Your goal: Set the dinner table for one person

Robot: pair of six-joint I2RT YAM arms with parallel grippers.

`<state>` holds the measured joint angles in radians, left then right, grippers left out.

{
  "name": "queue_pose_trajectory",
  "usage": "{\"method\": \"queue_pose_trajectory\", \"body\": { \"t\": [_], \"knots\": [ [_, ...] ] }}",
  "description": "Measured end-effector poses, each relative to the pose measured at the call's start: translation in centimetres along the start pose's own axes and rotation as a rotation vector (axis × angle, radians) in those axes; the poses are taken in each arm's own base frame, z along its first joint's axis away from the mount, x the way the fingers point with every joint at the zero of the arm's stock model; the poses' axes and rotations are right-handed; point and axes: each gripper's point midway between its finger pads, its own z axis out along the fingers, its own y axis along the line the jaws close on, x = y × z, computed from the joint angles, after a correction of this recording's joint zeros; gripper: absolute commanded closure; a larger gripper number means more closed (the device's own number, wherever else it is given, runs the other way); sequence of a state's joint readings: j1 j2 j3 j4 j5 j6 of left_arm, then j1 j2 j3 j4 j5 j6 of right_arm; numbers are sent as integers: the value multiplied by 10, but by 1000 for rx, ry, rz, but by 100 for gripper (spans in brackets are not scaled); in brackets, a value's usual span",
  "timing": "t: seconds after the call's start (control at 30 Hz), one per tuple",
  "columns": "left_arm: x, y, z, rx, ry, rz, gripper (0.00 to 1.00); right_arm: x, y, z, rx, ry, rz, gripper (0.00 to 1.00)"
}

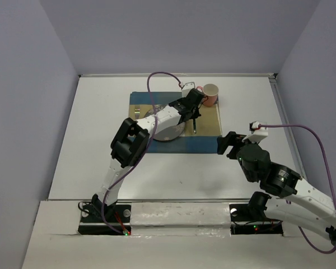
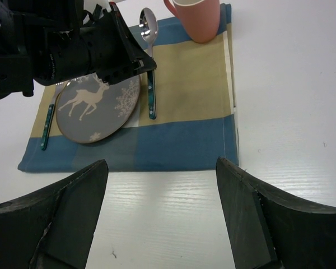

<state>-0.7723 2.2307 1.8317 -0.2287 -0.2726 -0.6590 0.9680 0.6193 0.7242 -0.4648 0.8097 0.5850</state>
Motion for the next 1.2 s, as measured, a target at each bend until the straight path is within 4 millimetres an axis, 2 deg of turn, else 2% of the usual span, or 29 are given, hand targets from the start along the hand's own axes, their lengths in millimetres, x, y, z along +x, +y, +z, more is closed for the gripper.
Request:
{"method": "queue_pose_trajectory", "body": {
  "t": [0.2, 0.4, 0.6, 0.77, 0.9, 1.13, 1.2],
  "knots": [
    [5, -1, 4, 4, 11, -15, 100, 4, 1, 2, 7, 10, 4, 17],
    [22, 5, 11, -10, 43, -8, 100, 12, -1, 5, 17, 25, -6, 17],
    [29, 5, 17, -8, 54, -9, 100, 15, -2, 5, 23, 33, -5, 17],
    [46, 12, 30, -23, 86, -6, 100, 16, -2, 6, 23, 34, -3, 17],
    [44, 9, 31, -15, 81, -11, 100, 18, -2, 7, 27, 38, -8, 17],
    [46, 9, 32, -14, 83, -16, 80, 25, -5, 9, 37, 51, -25, 17],
    [45, 8, 32, -12, 82, -21, 79, 25, -4, 9, 38, 52, -26, 17]
  ]
}}
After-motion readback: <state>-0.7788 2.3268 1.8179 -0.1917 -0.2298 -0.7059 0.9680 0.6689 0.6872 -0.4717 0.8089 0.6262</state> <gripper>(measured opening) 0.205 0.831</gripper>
